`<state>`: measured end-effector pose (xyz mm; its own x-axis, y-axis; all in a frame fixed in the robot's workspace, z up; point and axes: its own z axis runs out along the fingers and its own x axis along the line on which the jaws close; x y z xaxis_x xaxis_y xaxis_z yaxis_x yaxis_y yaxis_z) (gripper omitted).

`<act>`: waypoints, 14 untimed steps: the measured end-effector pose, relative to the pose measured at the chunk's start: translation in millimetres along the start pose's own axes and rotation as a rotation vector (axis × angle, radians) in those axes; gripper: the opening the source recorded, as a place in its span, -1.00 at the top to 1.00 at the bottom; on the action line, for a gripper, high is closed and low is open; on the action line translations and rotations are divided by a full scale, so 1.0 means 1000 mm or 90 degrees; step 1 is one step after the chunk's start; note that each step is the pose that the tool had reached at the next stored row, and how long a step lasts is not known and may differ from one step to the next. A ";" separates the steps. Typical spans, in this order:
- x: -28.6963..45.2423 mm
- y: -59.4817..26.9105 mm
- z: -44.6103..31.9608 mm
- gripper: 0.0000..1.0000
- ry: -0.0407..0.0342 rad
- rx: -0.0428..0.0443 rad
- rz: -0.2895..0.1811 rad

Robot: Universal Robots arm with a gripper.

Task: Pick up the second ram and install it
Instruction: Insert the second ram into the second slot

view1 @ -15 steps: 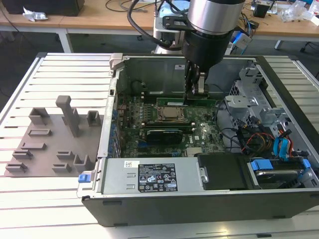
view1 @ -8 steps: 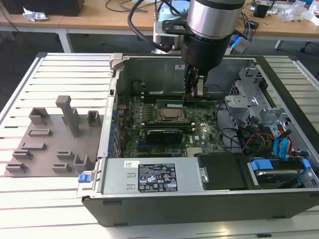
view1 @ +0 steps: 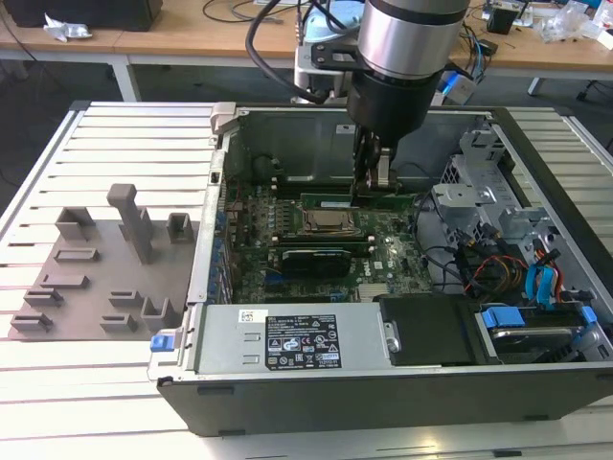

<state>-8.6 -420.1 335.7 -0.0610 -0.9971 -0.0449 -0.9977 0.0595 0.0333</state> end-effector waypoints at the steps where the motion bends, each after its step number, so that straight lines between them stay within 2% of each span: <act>1: -0.0010 0.0001 0.0009 0.73 -0.0003 0.0000 0.000; 4: -0.0058 0.0007 0.0047 0.73 -0.0021 -0.0001 0.000; 9: -0.0206 0.0016 0.0118 0.73 -0.0028 -0.0002 0.000; 14: -0.0277 0.0018 0.0170 0.73 -0.0028 -0.0002 0.000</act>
<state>-9.2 -391.5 320.1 -0.0608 -0.9969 -0.0493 -0.9977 0.0592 0.0336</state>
